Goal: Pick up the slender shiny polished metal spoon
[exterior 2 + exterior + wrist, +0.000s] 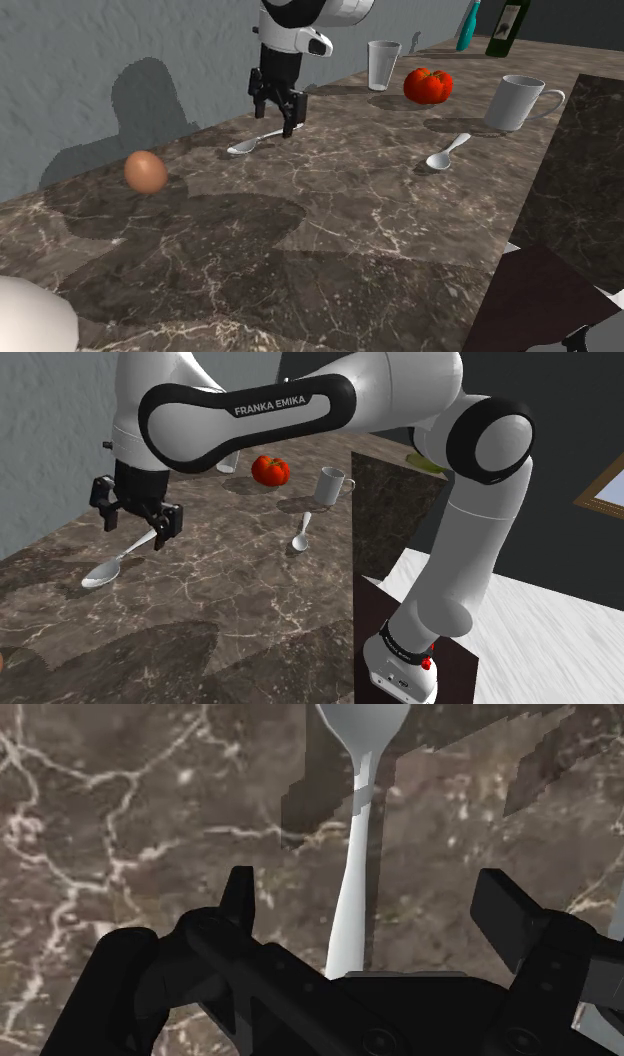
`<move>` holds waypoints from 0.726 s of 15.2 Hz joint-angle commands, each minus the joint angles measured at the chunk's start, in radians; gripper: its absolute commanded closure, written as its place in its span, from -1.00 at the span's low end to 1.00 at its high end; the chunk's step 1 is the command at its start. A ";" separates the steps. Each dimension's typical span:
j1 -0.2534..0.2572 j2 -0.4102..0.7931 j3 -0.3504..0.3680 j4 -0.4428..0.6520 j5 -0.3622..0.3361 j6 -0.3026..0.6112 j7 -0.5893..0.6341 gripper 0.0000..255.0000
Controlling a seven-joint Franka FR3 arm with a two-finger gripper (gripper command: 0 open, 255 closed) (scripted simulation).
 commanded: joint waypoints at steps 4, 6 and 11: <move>0.002 0.011 -0.002 -0.012 -0.006 0.022 0.001 1.00; 0.002 0.012 -0.002 -0.011 -0.006 0.022 0.001 1.00; 0.002 0.012 -0.002 -0.011 -0.006 0.022 0.001 1.00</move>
